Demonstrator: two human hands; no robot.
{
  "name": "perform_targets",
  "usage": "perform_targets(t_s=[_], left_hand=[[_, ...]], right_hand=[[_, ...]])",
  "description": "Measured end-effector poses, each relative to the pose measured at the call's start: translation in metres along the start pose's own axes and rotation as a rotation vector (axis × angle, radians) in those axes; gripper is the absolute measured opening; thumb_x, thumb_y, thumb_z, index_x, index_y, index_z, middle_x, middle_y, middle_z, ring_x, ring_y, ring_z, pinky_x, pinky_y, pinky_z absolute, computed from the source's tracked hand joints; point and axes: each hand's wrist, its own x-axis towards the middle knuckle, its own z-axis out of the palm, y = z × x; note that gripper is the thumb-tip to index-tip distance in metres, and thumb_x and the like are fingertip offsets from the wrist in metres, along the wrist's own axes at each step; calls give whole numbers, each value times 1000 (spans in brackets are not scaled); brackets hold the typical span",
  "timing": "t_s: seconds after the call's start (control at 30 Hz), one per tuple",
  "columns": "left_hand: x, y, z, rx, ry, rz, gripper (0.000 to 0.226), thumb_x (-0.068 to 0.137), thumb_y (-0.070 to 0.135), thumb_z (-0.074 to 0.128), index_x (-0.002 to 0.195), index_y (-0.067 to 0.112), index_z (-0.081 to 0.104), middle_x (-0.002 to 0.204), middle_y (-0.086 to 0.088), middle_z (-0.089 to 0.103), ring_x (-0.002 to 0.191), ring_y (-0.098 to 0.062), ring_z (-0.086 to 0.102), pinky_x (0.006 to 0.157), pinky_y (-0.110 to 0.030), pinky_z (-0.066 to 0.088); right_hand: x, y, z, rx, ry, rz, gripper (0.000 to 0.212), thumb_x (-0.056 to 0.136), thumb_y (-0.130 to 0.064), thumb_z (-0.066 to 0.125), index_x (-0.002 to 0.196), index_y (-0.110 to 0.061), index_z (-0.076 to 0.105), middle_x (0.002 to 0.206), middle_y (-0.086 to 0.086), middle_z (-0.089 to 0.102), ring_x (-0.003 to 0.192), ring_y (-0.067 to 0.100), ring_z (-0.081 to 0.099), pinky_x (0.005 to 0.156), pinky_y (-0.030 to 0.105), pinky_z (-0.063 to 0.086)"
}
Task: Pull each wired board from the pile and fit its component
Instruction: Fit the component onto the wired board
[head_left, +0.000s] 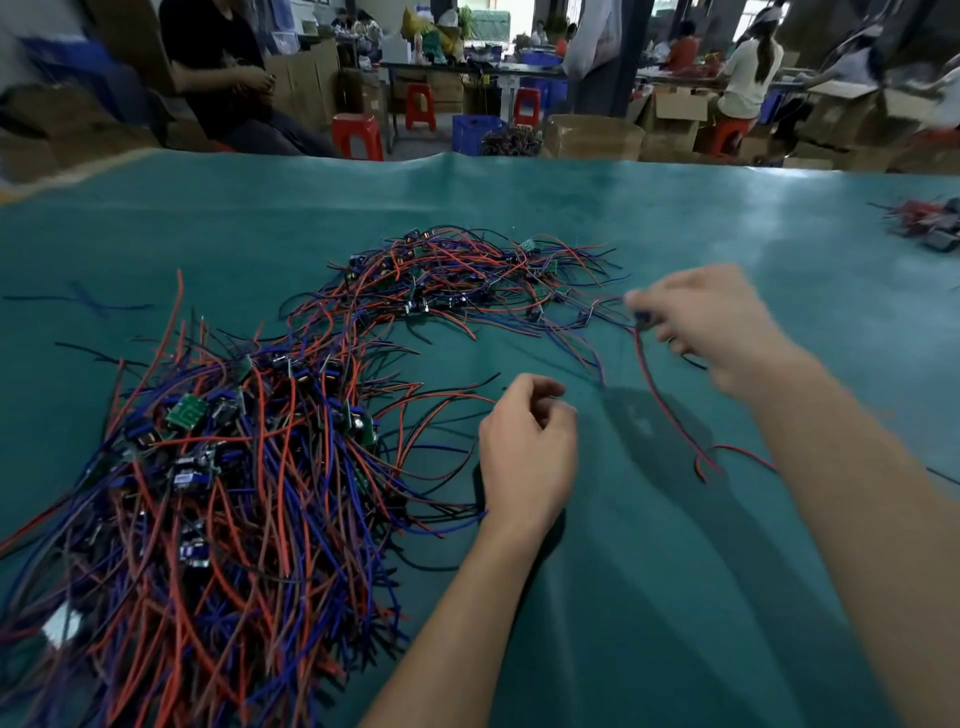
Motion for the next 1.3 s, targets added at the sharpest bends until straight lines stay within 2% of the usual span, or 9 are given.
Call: perform_targets(t_s=[0.13,0.23,0.37,0.57,0.83,1.0,1.13,1.2,1.3], left_hand=[[-1,-2,0,-7,-4,-3,21,77,30,47,88,25,65,81,8,74,82,-18,67,76,-50,60],[-1,-1,1,-37,-36,23,21,85,40,53,84,24,66,75,8,75,73,-16,69,73,-47,59],[-2,-1,3,-19,-216,76,45,86,60,54,84,19,73,74,-3,75,79,-28,73,80,-50,57],[-5,-1,0,-22,-272,114,22,88,37,60,85,20,74,64,0,71,60,-17,64,69,-53,58],[-7,0,2,18,-338,42,27,83,51,60,82,29,76,55,2,64,59,-14,55,78,-52,54],[-7,-2,1,11,-334,46,26,85,49,59,81,29,75,57,3,65,63,-12,59,84,-46,52],[-5,-2,-2,-132,-243,54,23,94,35,63,82,19,75,55,3,64,59,-8,52,70,-29,43],[-4,-1,-2,-166,-213,72,22,100,23,61,84,15,74,54,2,63,57,-6,52,66,-20,43],[-4,0,-1,-197,-229,81,23,101,17,59,84,15,73,54,2,62,51,-9,54,59,-28,50]], right_hand=[[-43,-3,-28,713,-214,247,22,92,-16,62,80,-12,79,72,1,62,48,10,48,43,19,38],[-71,14,-8,763,-314,313,19,94,-11,56,92,-11,75,75,1,66,53,10,56,48,19,44],[-84,32,21,771,-197,316,6,91,-7,66,92,-8,72,77,6,71,57,16,63,51,22,51],[-83,43,23,706,-123,227,12,70,-23,84,76,-15,78,76,4,73,50,10,57,45,19,43],[-67,54,-3,612,299,42,16,88,-5,76,73,-10,71,59,-2,69,47,8,49,46,18,41],[-62,61,-31,915,548,147,20,89,-4,74,74,-12,64,65,2,67,52,8,57,53,19,46],[-59,66,-34,1003,732,243,20,98,-8,64,81,-13,55,69,6,61,50,10,58,51,21,47],[-61,62,-24,914,586,255,18,96,-9,64,80,-13,57,64,4,61,47,10,56,47,22,43],[-77,51,13,622,42,135,17,91,-23,73,78,-12,72,67,7,68,54,12,60,46,23,46]])
